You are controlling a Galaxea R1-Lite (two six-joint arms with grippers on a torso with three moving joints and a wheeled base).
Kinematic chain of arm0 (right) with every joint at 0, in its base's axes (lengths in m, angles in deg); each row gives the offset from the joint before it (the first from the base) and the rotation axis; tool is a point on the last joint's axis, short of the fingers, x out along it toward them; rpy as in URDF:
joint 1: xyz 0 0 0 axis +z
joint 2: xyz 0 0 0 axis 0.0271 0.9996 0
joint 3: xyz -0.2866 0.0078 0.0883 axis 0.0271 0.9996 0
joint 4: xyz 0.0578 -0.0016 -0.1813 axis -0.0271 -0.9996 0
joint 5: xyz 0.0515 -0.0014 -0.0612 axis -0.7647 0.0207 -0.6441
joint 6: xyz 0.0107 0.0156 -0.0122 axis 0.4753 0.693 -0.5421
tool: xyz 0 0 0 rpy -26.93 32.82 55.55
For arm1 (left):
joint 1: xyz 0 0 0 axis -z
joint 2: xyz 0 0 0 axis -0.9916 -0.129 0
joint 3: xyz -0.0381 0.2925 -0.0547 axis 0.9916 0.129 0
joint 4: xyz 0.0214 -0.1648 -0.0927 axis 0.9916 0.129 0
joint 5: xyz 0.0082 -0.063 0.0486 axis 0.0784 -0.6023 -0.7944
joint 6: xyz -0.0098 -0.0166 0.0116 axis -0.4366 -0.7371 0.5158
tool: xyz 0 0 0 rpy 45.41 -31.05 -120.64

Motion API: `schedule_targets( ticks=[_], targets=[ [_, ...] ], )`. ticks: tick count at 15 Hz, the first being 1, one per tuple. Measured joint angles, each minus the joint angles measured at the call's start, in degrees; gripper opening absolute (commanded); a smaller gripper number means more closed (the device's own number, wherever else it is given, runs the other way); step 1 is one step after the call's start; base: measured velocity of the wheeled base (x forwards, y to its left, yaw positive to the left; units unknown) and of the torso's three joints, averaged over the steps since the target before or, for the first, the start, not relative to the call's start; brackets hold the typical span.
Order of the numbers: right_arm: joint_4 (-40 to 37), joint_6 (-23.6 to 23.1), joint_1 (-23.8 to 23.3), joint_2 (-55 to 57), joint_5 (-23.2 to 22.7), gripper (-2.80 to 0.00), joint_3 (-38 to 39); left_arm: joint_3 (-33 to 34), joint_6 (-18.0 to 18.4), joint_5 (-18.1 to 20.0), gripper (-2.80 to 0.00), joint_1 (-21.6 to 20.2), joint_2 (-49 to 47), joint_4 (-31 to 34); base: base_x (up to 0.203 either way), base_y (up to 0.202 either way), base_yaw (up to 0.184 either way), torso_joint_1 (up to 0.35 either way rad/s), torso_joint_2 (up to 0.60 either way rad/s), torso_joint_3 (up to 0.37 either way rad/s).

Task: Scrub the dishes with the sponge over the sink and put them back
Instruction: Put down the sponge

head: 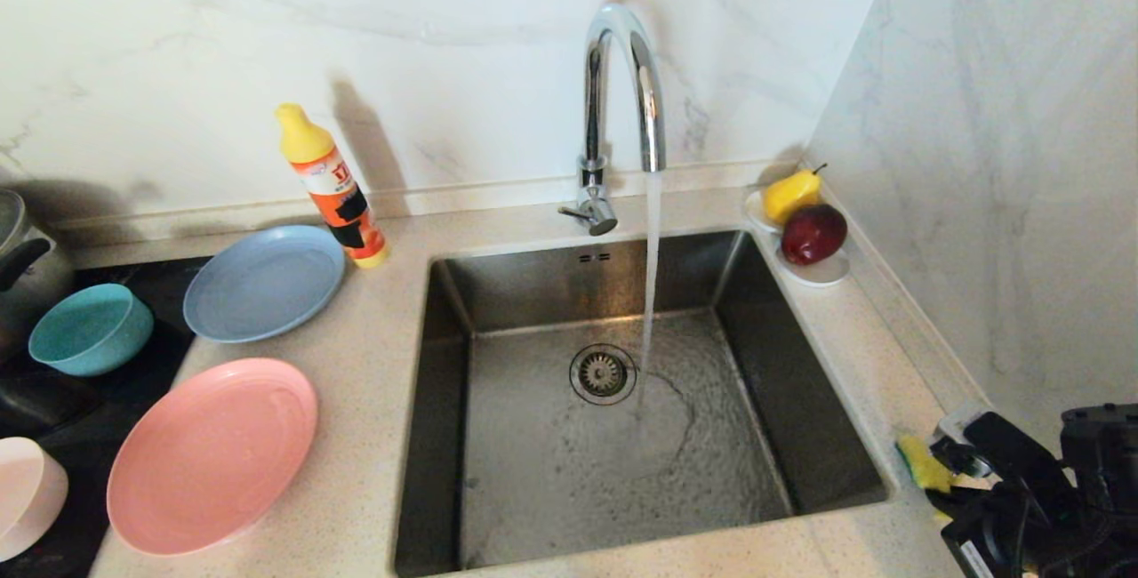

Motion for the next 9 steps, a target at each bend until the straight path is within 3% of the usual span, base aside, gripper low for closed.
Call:
schedule_targets(
  ticks=[9],
  targets=[
    [0.5,-1.1,-0.3,4.1,0.1,-2.80,-3.1,0.0,0.0,0.0,-2.80,0.0,0.0,0.0,0.000,0.000,0.000,0.000,0.00,0.000]
  ],
)
